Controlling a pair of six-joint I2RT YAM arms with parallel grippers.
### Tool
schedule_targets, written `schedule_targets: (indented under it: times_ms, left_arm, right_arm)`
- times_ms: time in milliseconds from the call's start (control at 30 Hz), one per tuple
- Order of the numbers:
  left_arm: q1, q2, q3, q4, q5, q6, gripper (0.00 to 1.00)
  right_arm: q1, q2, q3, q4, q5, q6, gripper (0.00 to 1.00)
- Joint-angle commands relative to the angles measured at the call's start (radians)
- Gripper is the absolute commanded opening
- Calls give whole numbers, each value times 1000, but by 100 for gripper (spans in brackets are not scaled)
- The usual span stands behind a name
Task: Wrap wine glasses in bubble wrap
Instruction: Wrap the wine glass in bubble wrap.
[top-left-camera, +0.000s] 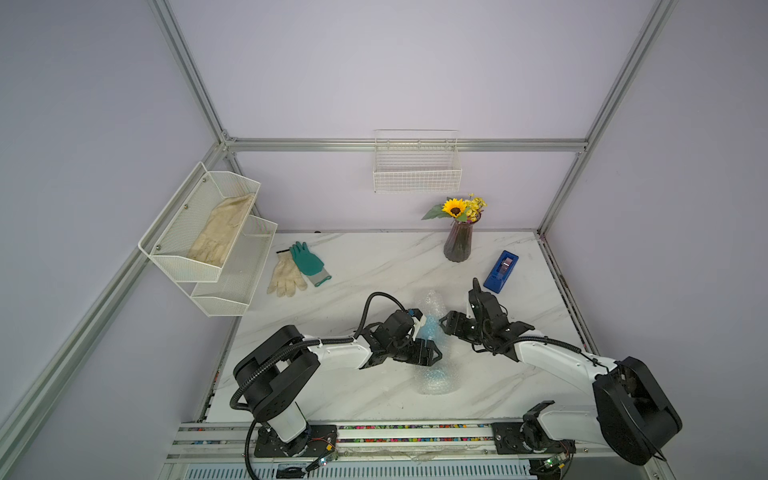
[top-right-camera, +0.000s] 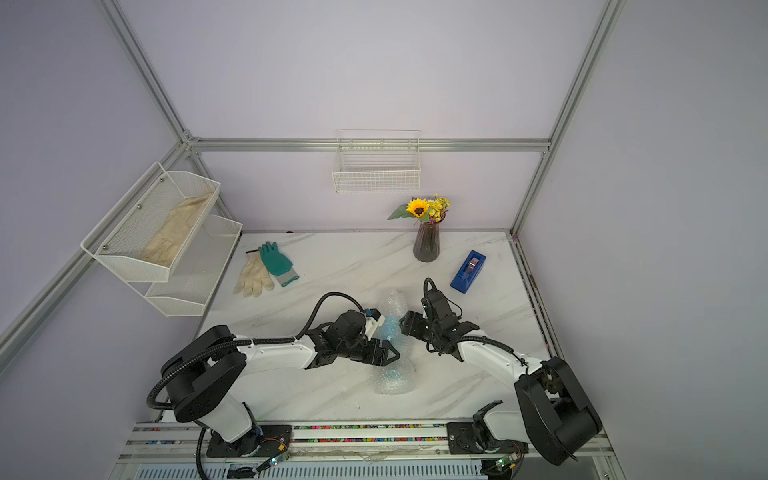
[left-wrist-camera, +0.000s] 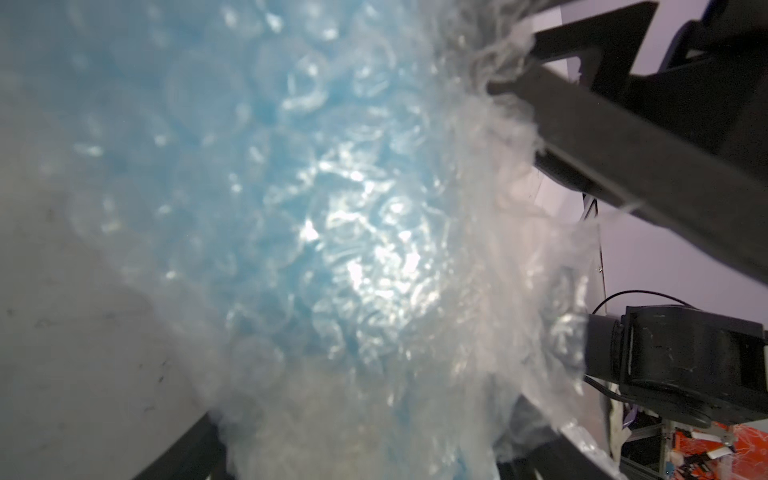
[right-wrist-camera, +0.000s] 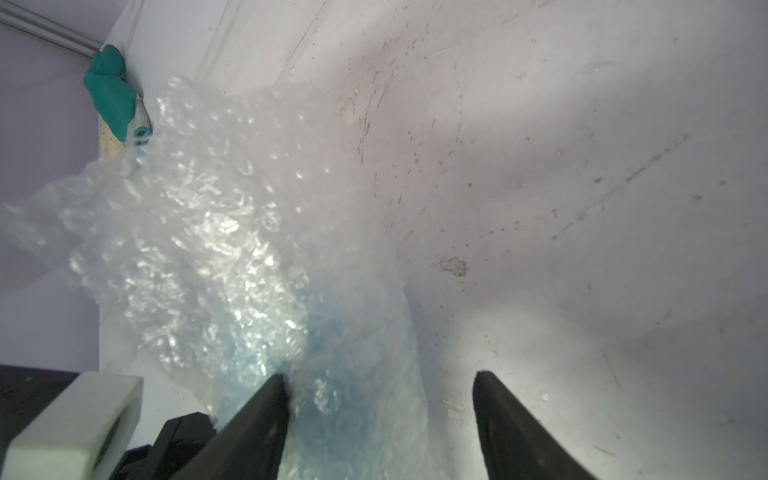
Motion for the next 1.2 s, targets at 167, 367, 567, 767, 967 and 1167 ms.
schedule_targets:
  times_ms: [167, 367, 567, 767, 967, 1167]
  left_arm:
    - [-4, -36, -13, -102, -75, 76, 64]
    - [-3, -76, 13, -213, -151, 131, 58]
    - [2, -86, 34, -286, -184, 169, 56]
    - [16, -106, 65, -374, -226, 206, 55]
    - [25, -121, 78, -405, -238, 228, 54]
    - [25, -117, 81, -357, -192, 232, 55]
  right_arm:
    - [-15, 1, -38, -95, -7, -5, 72]
    - [-41, -32, -36, -65, -62, -7, 72]
    - [-174, -143, -44, -42, -171, -26, 72]
    - [-342, -211, -29, -46, -217, -55, 72]
    - [-505, -122, -22, 29, -241, -110, 71]
    - [-613, 30, 11, 149, -328, -101, 69]
